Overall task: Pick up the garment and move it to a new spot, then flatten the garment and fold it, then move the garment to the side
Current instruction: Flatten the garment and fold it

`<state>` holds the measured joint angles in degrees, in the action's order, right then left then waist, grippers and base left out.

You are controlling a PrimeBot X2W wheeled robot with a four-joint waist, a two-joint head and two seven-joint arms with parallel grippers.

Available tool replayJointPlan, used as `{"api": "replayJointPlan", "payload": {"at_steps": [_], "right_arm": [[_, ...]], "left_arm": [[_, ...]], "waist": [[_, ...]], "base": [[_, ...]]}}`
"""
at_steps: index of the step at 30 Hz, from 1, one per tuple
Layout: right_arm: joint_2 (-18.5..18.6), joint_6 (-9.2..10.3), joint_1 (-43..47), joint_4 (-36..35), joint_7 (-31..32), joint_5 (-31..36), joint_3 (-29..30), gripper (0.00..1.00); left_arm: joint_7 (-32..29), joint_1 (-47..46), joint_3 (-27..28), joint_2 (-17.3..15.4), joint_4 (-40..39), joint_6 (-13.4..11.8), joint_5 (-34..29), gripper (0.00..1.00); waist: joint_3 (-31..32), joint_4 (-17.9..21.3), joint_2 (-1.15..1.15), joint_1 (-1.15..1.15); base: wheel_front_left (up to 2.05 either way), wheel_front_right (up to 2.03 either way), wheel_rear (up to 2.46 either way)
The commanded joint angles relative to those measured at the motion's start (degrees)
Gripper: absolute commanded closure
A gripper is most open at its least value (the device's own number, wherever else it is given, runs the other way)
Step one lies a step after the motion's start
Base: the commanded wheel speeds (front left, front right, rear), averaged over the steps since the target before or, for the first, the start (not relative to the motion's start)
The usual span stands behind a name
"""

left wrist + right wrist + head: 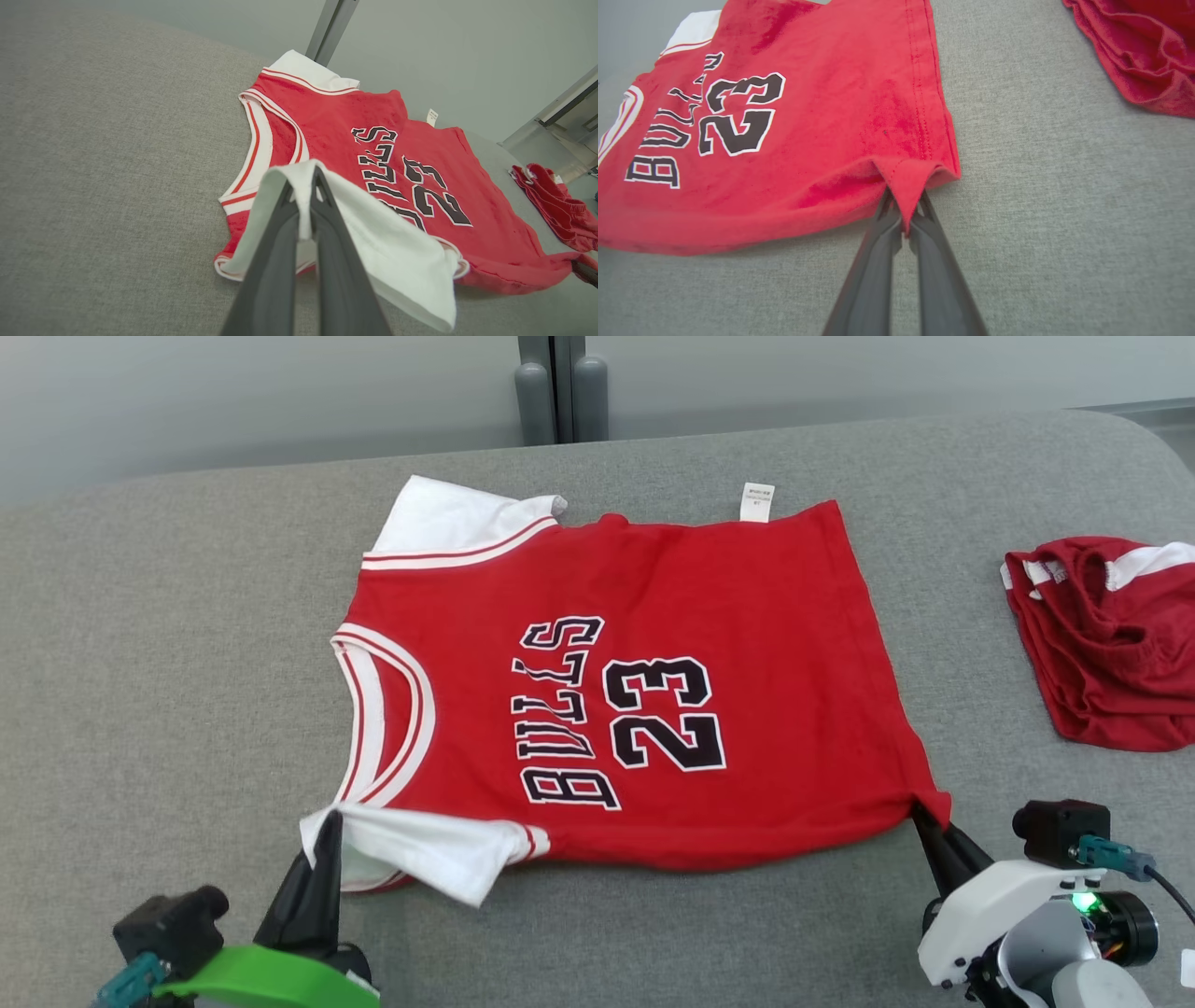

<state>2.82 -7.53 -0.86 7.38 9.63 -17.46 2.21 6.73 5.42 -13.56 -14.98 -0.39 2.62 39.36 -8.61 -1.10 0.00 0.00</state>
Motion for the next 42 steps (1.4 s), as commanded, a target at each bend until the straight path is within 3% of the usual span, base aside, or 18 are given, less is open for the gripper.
{"api": "replayJointPlan", "payload": {"at_steps": [1,11,19,20,21,22,23,24,25,26,27,37,42], "right_arm": [[0.19,0.10,-1.45,0.45,-0.31,0.03,0.08,1.00],[0.20,0.10,-10.36,5.24,-2.07,0.57,0.08,1.00],[0.21,0.10,-15.98,11.32,-5.20,1.38,0.45,1.00],[0.21,0.10,-16.40,11.96,-5.73,1.42,0.56,0.92],[0.19,0.10,-16.87,12.49,-6.73,1.35,0.60,0.57],[0.19,0.09,-17.33,13.04,-7.73,1.28,0.65,0.00],[0.21,0.10,-17.56,13.50,-8.48,1.18,0.73,0.00],[0.21,0.09,-17.73,13.91,-9.40,1.26,0.59,0.00],[0.18,0.09,-17.94,14.20,-10.25,1.55,0.47,0.00],[0.19,0.09,-18.09,14.63,-11.12,2.08,0.46,0.00],[0.19,0.10,-18.16,14.97,-11.66,2.47,0.48,0.00],[0.20,0.10,-14.67,13.47,-16.01,5.75,1.18,0.00],[0.19,0.10,-11.69,11.71,-16.65,7.10,1.50,0.00]], "left_arm": [[0.51,-2.89,-0.14,0.19,0.76,0.54,-0.56,1.00],[1.60,-17.56,-2.15,1.68,11.79,2.44,-2.35,1.00],[3.53,-22.60,-2.37,1.95,19.93,3.19,-2.49,1.00],[3.64,-22.81,-2.27,1.96,20.62,3.09,-2.47,1.00],[3.95,-23.06,-2.17,2.01,21.29,2.97,-2.42,1.00],[4.09,-23.27,-2.09,2.08,21.97,2.98,-2.33,1.00],[4.39,-23.38,-2.01,2.15,22.51,2.88,-2.30,1.00],[4.73,-23.53,-1.86,2.30,22.95,2.75,-2.23,0.87],[5.10,-23.67,-1.76,2.45,23.33,2.78,-2.07,0.58],[5.65,-23.88,-1.61,2.45,23.49,2.85,-2.25,0.07],[6.03,-23.94,-1.40,2.58,23.61,2.95,-2.18,0.00],[8.01,-20.22,-1.22,2.98,21.54,3.88,-2.68,0.00],[5.62,-15.93,-0.98,1.66,20.43,2.72,-1.34,0.00]], "waist": [[-0.59,-0.05,0.00,0.00],[-3.52,1.14,0.00,0.00],[-4.50,1.80,0.00,0.00],[-4.44,1.80,0.00,0.00],[-4.35,1.81,0.00,0.00],[-4.23,1.81,0.00,0.00],[-4.10,1.79,0.00,0.00],[-3.93,1.77,0.00,0.00],[-3.80,1.78,0.00,0.00],[-3.62,1.77,0.00,0.00],[-3.46,1.77,0.00,0.00],[-0.41,1.71,0.00,0.00],[1.73,1.37,0.00,0.00]], "base": [[0.00,0.00,0.00],[0.00,0.00,0.00],[0.00,0.00,0.00],[0.00,0.00,0.00],[0.00,0.00,0.00],[0.00,0.00,0.00],[0.00,0.00,0.00],[0.00,0.00,0.00],[0.00,0.00,0.00],[0.00,0.00,0.00],[0.00,0.00,0.00],[0.00,0.00,0.00],[0.00,0.00,0.00]]}}
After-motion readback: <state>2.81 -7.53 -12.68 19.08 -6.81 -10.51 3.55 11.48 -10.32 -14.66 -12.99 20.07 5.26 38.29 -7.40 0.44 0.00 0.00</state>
